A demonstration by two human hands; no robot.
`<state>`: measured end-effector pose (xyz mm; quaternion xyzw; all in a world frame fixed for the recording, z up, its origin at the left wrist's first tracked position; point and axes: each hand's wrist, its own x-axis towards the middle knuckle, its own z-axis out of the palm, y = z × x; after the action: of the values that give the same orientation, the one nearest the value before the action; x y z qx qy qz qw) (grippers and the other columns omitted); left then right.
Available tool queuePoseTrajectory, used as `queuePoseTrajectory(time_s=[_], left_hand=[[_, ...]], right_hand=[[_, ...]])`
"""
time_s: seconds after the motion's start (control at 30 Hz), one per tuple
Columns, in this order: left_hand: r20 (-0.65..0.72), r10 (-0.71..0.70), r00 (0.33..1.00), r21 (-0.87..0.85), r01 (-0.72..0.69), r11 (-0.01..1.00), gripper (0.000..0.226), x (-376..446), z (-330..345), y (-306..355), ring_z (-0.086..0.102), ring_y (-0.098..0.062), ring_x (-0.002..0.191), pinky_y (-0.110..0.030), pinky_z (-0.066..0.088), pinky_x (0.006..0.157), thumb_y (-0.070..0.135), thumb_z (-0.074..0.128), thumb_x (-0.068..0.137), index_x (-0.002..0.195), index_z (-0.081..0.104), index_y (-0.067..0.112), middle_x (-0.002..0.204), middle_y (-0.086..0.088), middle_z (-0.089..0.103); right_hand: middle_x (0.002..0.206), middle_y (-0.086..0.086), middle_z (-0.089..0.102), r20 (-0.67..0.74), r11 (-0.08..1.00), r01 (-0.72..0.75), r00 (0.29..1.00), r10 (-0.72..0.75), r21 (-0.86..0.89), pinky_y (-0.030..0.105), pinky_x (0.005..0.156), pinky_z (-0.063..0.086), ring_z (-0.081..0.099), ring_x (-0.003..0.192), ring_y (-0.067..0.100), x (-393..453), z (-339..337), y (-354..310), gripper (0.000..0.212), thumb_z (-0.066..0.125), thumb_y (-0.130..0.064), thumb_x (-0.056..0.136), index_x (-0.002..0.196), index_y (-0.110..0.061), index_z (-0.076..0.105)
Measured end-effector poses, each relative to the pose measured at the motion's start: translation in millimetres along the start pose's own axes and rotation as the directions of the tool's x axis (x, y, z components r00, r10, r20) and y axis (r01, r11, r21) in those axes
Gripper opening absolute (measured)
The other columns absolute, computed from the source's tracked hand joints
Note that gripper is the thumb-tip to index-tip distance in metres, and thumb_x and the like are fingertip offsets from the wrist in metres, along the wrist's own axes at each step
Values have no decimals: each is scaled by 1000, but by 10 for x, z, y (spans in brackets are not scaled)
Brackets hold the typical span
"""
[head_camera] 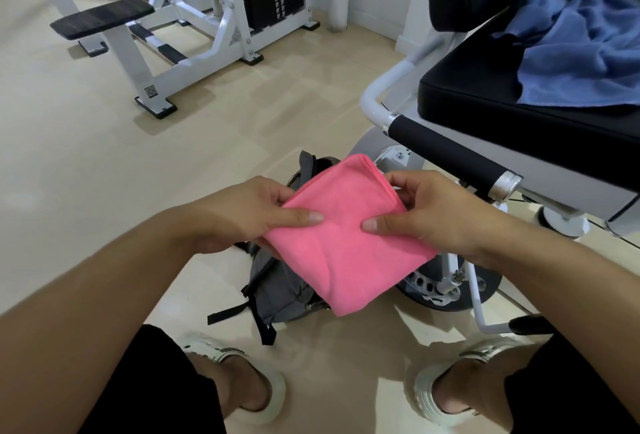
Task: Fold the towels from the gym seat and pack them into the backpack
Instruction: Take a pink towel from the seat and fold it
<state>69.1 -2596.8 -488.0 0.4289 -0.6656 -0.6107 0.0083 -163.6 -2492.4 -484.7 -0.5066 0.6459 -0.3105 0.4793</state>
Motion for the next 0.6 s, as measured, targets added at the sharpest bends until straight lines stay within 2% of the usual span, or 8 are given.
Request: queuePoseTrajectory(time_s=[0.13, 0.23, 0.33, 0.4, 0.5, 0.57, 0.6], left_hand=[[50, -69, 996, -136, 76, 988, 23, 10, 125, 14, 76, -17, 78, -29, 61, 60, 28, 62, 99, 107, 74, 10, 96, -8, 79], [37, -111, 993, -293, 117, 949, 22, 17, 209, 46, 75, -25, 73, -29, 62, 54, 21, 56, 102, 107, 70, 4, 91, -14, 78], [4, -142, 990, -373, 133, 918, 22, 43, 256, 74, 75, -32, 71, -29, 61, 52, 16, 54, 103, 110, 68, 0, 91, -19, 77], [11, -162, 987, -405, 153, 901, 27, 61, 271, 82, 76, -35, 73, -28, 60, 52, 14, 52, 103, 115, 67, -5, 94, -23, 77], [8, -197, 980, -474, 177, 863, 29, 82, 262, 87, 75, -39, 72, -28, 61, 52, 10, 48, 103, 116, 65, -9, 96, -28, 75], [14, -203, 979, -526, 180, 831, 31, 102, 244, 84, 76, -40, 74, -28, 61, 52, 9, 44, 105, 119, 64, -9, 106, -31, 73], [27, -201, 979, -545, 183, 818, 32, 113, 239, 77, 76, -41, 75, -27, 61, 53, 9, 41, 106, 121, 63, -9, 110, -32, 72]], right_hand=[[91, -12, 76, -107, 966, 27, 993, -56, -256, 29, 74, 57, 72, 83, 3, 12, 71, 48, 35, 88, -19, 74, 103, -28, 70], [89, -15, 73, -223, 843, 33, 958, -179, -537, 34, 75, 56, 68, 86, 8, -25, 180, 40, 33, 77, -27, 75, 105, -35, 67], [95, -14, 73, -241, 710, 15, 935, -260, -704, 34, 75, 52, 67, 91, 18, -71, 273, 19, 32, 65, -32, 83, 115, -39, 61], [100, -16, 72, -213, 653, 39, 929, -302, -757, 33, 73, 49, 67, 94, 20, -98, 305, 4, 31, 58, -35, 89, 120, -40, 58], [104, -18, 69, -127, 711, 117, 951, -281, -694, 35, 77, 50, 65, 95, 15, -181, 343, -55, 28, 48, -51, 98, 123, -41, 56], [110, -19, 65, -55, 712, 131, 971, -232, -690, 35, 79, 50, 63, 99, 11, -229, 385, -78, 47, 46, -73, 91, 127, -42, 52], [120, -20, 61, -30, 676, 122, 978, -209, -727, 34, 83, 49, 62, 107, 10, -244, 406, -76, 63, 49, -81, 83, 134, -44, 47]])
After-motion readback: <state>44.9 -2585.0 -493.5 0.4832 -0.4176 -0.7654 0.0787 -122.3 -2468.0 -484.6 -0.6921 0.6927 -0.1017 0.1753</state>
